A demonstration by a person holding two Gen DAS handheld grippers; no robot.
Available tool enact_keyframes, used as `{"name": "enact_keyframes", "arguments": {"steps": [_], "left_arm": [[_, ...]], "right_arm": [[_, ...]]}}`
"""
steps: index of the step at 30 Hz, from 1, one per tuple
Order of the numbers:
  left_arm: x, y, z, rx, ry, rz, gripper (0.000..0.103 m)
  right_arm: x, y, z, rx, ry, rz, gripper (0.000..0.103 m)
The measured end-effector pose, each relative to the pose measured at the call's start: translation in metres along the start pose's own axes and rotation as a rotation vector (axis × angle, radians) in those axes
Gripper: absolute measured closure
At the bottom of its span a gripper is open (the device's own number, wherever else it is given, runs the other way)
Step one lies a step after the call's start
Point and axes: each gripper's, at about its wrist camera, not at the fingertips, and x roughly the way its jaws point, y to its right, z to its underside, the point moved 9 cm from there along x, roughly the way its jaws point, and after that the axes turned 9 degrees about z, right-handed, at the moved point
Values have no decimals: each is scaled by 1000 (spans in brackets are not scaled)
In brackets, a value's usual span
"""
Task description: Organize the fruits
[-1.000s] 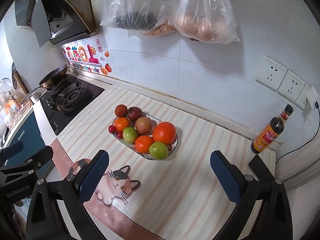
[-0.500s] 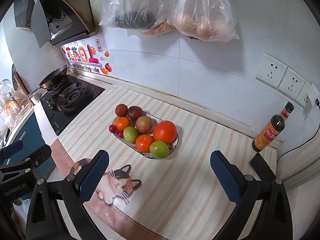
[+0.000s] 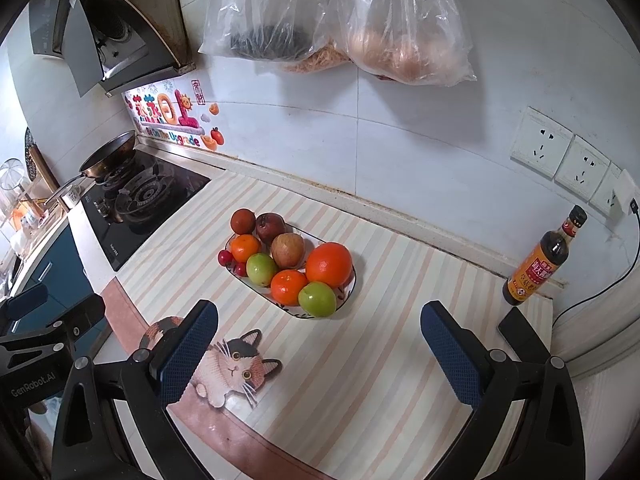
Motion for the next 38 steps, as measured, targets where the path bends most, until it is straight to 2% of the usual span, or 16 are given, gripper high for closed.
{"name": "enact_keyframes", "arguments": {"steps": [38], "left_arm": [[-1,12,5,-7,0,7,1]], "right_arm": [[-3,-5,9,-11,-8,-17,0]]}}
